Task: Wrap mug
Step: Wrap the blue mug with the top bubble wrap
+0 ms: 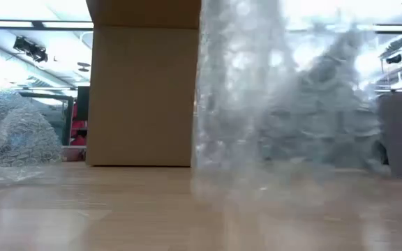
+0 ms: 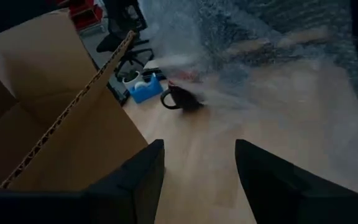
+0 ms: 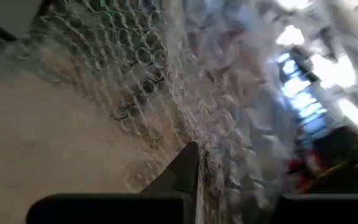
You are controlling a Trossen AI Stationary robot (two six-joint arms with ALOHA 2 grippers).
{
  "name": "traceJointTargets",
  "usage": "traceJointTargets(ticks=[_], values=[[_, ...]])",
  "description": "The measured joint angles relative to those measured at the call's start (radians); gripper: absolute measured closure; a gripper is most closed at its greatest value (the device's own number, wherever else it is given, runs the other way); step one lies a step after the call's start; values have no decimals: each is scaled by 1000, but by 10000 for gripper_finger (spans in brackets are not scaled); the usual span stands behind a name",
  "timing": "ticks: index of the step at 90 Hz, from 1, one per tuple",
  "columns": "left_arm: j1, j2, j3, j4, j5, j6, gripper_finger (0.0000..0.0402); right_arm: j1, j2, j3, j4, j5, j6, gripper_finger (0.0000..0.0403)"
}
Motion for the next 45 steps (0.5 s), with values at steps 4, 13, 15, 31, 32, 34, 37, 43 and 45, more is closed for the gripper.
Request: traceJointTargets(ticks=[4, 13, 15, 31, 32, 34, 37, 43, 45], values=[[0, 0, 0, 0, 0, 1, 224, 0, -34, 0, 9, -44, 9, 403], [1, 0, 0, 0, -1, 6, 224, 11, -106, 0, 94, -144, -16, 403], [4, 0, 0, 0, -3, 6, 224, 13, -121, 0, 118, -161, -25, 403], [26, 0, 0, -1, -14, 6, 224, 26, -217, 2, 199, -303, -70, 403], [28, 0, 0, -1, -14, 6, 224, 26, -220, 2, 198, -309, -70, 403], [32, 0, 0, 0, -14, 5, 224, 26, -225, 2, 197, -319, -69, 403], [37, 0, 0, 0, -14, 3, 224, 26, -227, 2, 197, -331, -63, 403], [45, 0, 0, 2, -14, 0, 224, 26, -220, -13, 189, -345, -54, 403], [48, 0, 0, 4, -13, 1, 224, 26, -212, -21, 185, -348, -52, 403]])
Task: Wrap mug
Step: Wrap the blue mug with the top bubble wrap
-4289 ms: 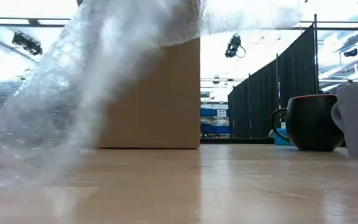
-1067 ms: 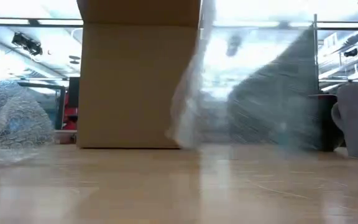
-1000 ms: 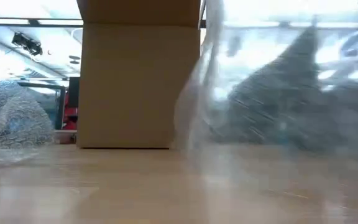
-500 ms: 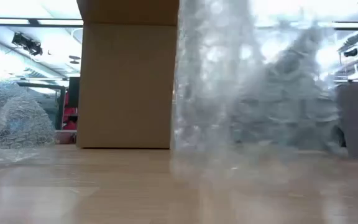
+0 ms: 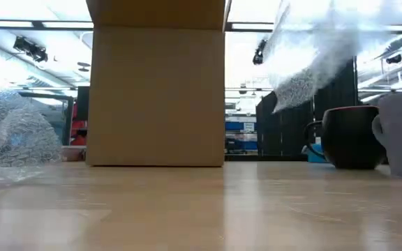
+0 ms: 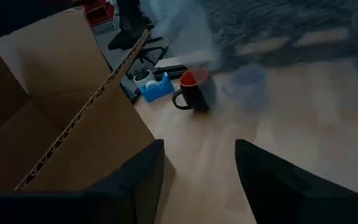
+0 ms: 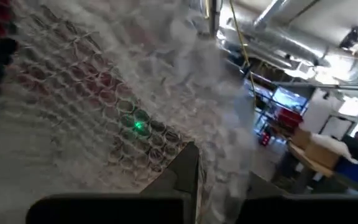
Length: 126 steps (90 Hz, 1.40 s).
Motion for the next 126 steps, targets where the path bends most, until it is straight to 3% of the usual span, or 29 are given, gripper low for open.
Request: traceJointTargets(ticks=[19, 33, 50, 64, 77, 93, 112, 126], values=[[30, 0, 0, 44, 0, 42, 224, -46, 149, -94, 11, -10, 0, 403], [49, 0, 0, 63, 0, 60, 224, -109, 327, -135, 165, -13, -50, 403], [49, 0, 0, 75, 10, 83, 224, -218, 546, -136, 344, -196, -86, 403], [49, 2, 32, 63, 116, 88, 224, -315, 682, -136, 445, -298, -16, 403], [23, 1, 109, 10, 275, 110, 224, -387, 796, -136, 502, -298, 42, 403], [-30, 0, 191, -120, 388, 57, 224, -450, 925, -136, 541, -284, 121, 403], [-80, 0, 186, -174, 353, 1, 224, -517, 1060, -136, 532, -171, 203, 403], [-82, 2, 114, -127, 300, -24, 224, -571, 1096, -136, 451, -178, 390, 402]])
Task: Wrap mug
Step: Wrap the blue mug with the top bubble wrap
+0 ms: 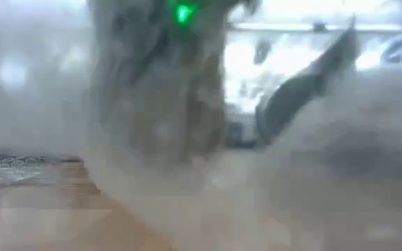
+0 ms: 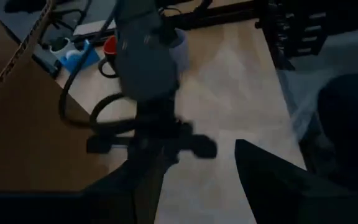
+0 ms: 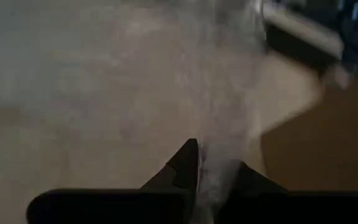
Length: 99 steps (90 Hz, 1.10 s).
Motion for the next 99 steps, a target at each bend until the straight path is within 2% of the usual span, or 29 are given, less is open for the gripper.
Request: traceJointTargets(ticks=[14, 24, 32, 43, 50, 64, 78, 90, 99], values=[[22, 1, -109, 92, -17, -50, 224, -29, -12, 0, -97, -38, 40, 383], [54, 1, -208, 239, -4, -51, 224, -25, -55, 0, -144, -48, 29, 357], [93, 1, -305, 423, 71, -23, 224, -18, -105, 0, -189, -59, 12, 334], [154, 2, -434, 696, 189, 109, 224, -6, -183, 0, -256, -73, 27, 304], [199, 2, -484, 806, 261, 156, 224, 2, -236, 1, -317, -72, 45, 288], [271, 1, -517, 837, 286, 134, 224, 21, -328, 2, -473, -72, 95, 258], [314, 1, -542, 810, 295, 104, 224, 65, -414, 2, -579, -103, 241, 234], [349, 0, -588, 812, 304, 52, 224, 149, -414, 2, -580, -195, 344, 227], [373, 1, -631, 813, 335, -2, 224, 221, -372, 2, -585, -206, 370, 230]])
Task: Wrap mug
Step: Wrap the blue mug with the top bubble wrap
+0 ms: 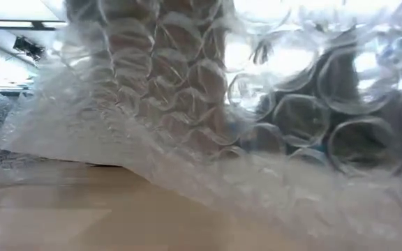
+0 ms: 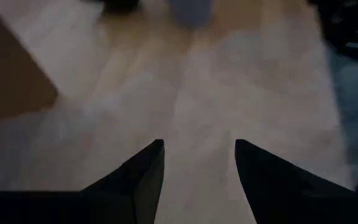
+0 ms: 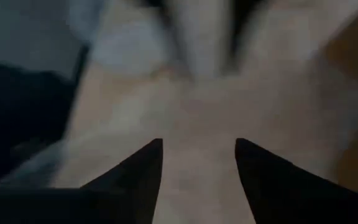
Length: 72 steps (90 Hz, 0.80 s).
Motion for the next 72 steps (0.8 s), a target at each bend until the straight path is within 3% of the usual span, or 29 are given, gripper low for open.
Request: traceJointTargets(ticks=[28, 47, 61, 72], values=[[42, 0, -84, 8, 68, -51, 224, 113, 225, 0, -32, 10, 13, 252], [72, 1, -151, 37, 77, -78, 224, 60, 383, 4, -275, -30, 23, 272], [82, 1, -170, 42, 51, -84, 224, -13, 410, -1, -561, 115, 62, 292], [86, 0, -170, 58, 37, -68, 224, -71, 374, -6, -571, 148, 70, 313]])
